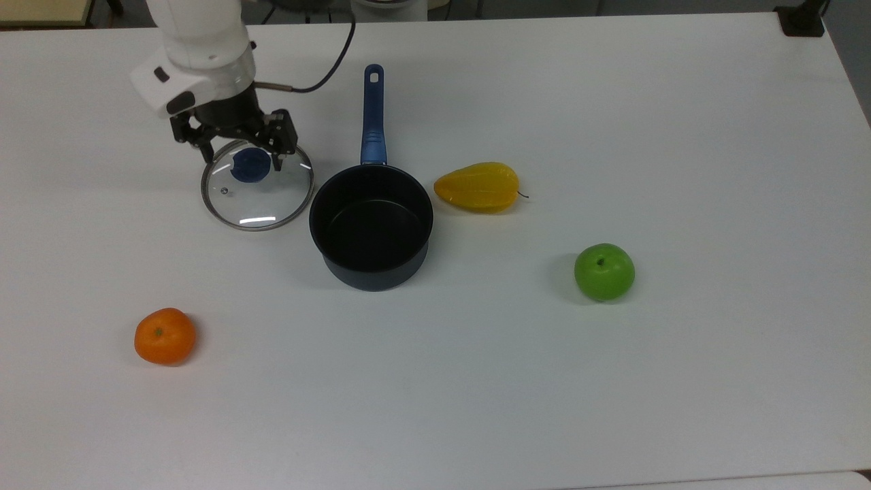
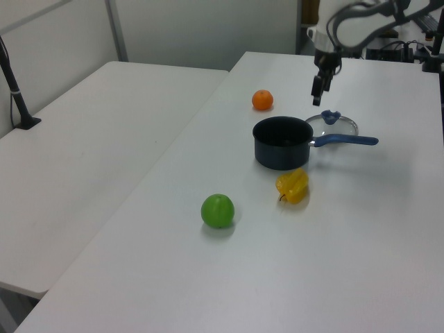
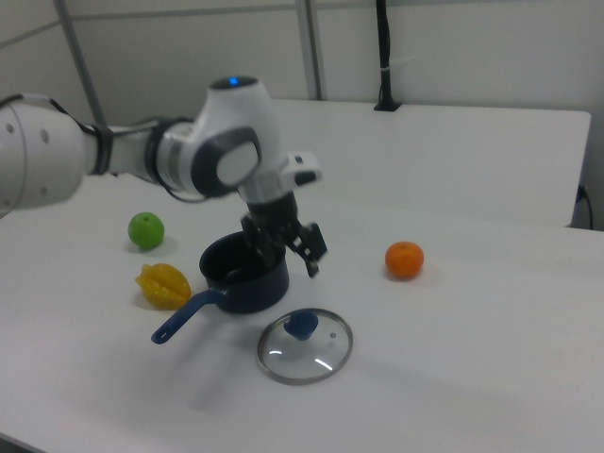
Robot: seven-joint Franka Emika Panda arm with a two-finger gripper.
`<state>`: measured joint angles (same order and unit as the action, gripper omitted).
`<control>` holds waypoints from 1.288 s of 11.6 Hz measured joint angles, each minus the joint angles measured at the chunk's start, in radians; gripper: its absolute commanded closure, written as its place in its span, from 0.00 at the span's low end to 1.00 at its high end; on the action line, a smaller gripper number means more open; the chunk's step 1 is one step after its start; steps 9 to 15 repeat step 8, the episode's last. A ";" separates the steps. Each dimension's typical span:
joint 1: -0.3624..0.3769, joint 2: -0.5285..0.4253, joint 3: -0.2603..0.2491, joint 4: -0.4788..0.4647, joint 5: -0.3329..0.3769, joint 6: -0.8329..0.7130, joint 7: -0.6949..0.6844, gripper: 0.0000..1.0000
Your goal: Open lid
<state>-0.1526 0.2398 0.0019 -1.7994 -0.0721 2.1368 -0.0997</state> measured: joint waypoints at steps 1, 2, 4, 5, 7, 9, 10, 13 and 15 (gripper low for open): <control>0.032 -0.020 0.001 0.051 0.000 -0.078 0.036 0.00; 0.072 -0.046 0.002 0.089 -0.008 -0.150 0.069 0.00; 0.158 -0.116 0.002 0.123 -0.036 -0.288 0.150 0.00; 0.192 -0.155 0.002 0.128 -0.038 -0.358 0.178 0.00; 0.247 -0.229 0.001 0.131 -0.038 -0.476 0.199 0.00; 0.266 -0.255 0.001 0.131 -0.038 -0.514 0.202 0.00; 0.266 -0.255 0.001 0.131 -0.038 -0.514 0.202 0.00; 0.266 -0.255 0.001 0.131 -0.038 -0.514 0.202 0.00; 0.266 -0.255 0.001 0.131 -0.038 -0.514 0.202 0.00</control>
